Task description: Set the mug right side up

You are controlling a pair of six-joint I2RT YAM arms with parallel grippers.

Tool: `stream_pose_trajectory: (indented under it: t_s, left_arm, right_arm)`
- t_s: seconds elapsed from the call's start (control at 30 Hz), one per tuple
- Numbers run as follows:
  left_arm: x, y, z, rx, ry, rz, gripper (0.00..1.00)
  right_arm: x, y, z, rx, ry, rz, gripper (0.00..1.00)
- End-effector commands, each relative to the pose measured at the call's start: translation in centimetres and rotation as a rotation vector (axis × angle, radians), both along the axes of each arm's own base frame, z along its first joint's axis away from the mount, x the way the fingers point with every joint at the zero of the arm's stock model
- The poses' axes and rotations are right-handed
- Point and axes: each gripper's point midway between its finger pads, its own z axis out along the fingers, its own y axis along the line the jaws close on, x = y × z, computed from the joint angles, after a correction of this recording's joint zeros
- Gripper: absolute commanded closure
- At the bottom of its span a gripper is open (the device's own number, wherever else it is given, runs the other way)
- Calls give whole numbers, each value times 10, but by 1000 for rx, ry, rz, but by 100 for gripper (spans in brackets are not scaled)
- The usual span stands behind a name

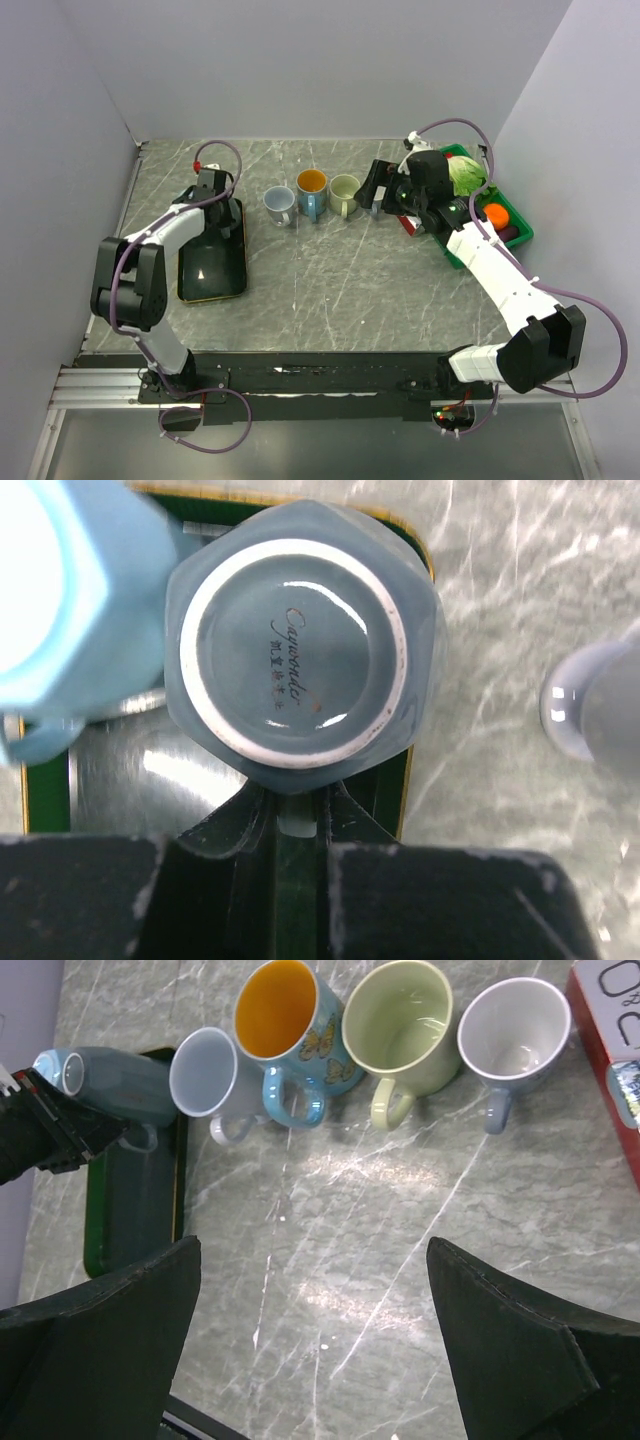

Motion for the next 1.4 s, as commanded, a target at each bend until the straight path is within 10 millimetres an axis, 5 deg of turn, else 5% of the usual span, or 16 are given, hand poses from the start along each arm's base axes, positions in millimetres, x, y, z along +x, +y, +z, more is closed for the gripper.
stream_pose_trajectory:
  t_s: [0.0,0.3,0.6,0.77,1.1,1.37]
  left_arm:
    - [6,-22,85,-142,-149,-18,99]
    - [-36,-50,172,-377,-246,-79,99]
    - [-92,-117,300,-936,-422,-299,99]
    - [-115,-133,351,-1153,-487,-399,99]
    - [-136,-144,386,-1328,-501,-512,99]
    - [-143,-148,387,-1355,-513,-533,99]
  right_arm:
    - [0,9,41,79,-96,34,0]
    - [-23,46,61,276,-88,207,0]
    - [-62,119,96,628,-34,442,0]
    - [-74,152,124,704,-66,549,0]
    - [-67,189,153,794,-111,622,2]
    - [-59,196,170,905,-117,625,17]
